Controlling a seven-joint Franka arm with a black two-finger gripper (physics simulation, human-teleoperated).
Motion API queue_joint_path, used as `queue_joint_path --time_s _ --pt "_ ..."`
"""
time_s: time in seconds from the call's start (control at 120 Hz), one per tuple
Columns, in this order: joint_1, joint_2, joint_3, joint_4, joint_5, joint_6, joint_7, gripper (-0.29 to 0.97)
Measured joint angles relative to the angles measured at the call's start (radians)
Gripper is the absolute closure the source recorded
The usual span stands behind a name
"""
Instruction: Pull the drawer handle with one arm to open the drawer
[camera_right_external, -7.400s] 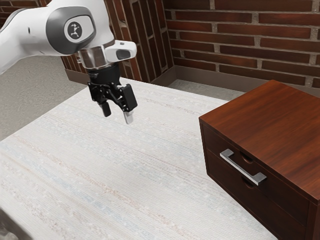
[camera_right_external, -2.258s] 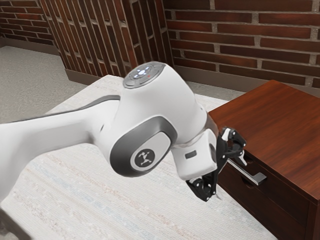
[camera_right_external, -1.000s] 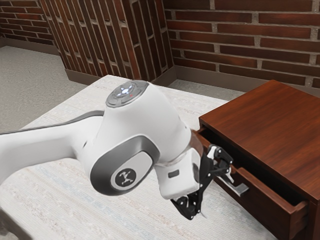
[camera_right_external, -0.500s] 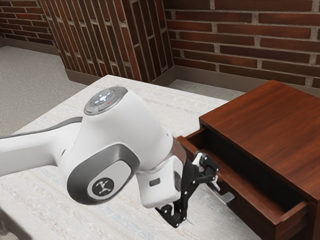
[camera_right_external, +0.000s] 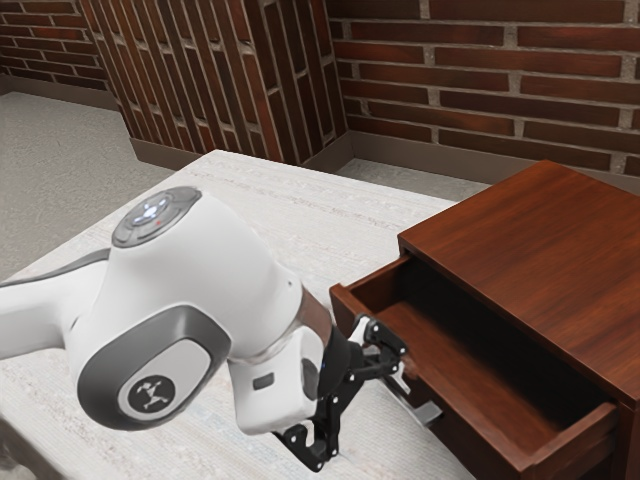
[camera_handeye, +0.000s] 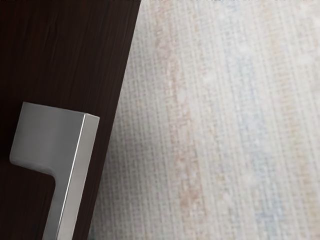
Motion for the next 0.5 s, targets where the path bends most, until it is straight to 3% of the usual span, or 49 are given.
queue_joint_path --time_s 0.258,0.5 --pt "-0.005 -0.077 -0.001 -0.056 -0.001 -0.005 -0.005 0.06" --pt "-0.003 -0.273 -0.005 -0.058 0.003 -0.033 -0.012 0.03"
